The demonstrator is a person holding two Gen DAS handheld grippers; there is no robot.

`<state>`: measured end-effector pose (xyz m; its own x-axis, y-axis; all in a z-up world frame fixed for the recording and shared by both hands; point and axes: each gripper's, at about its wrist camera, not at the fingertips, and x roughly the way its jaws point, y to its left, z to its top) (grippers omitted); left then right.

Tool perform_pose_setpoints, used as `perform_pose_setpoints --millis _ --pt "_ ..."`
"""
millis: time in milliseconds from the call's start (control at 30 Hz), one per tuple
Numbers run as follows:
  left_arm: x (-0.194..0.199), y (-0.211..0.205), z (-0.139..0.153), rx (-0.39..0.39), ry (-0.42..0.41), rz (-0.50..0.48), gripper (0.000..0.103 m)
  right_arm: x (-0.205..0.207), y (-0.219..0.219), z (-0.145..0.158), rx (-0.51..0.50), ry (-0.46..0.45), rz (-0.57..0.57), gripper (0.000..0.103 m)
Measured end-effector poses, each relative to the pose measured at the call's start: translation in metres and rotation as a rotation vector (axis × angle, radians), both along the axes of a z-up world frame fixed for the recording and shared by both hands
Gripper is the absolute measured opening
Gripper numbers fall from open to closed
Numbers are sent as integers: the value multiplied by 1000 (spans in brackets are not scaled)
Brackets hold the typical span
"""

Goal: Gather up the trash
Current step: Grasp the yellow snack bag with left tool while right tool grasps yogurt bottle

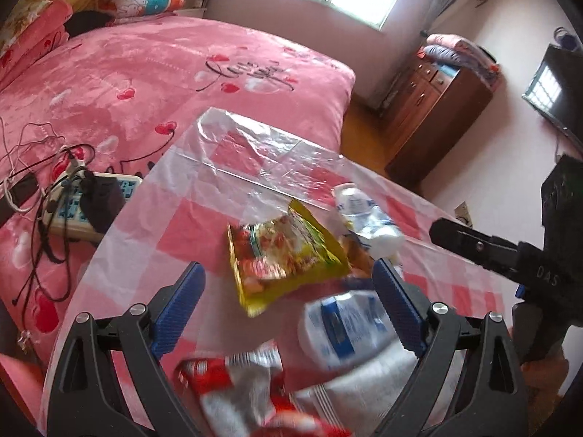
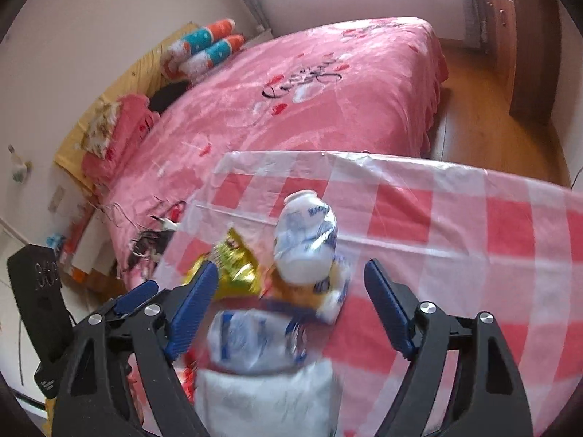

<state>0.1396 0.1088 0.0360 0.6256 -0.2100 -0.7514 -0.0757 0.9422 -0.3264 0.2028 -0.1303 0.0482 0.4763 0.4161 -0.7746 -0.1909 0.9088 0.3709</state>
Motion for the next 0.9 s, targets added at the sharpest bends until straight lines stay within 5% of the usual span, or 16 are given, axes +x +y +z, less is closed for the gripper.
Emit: perform_pose_setpoints --millis 267,433,600,900 --pt "40 4 -33 -50 122 -12 93 49 18 -39 -116 114 61 81" --pt "44 -1 -34 -44 106 -27 88 52 25 -50 -161 104 105 62" --pt "38 -5 -33 -17 91 -44 74 34 39 -49 -201 76 186 44" --pt "4 -24 -32 -24 80 -131 69 -25 33 -49 -174 62 234 40"
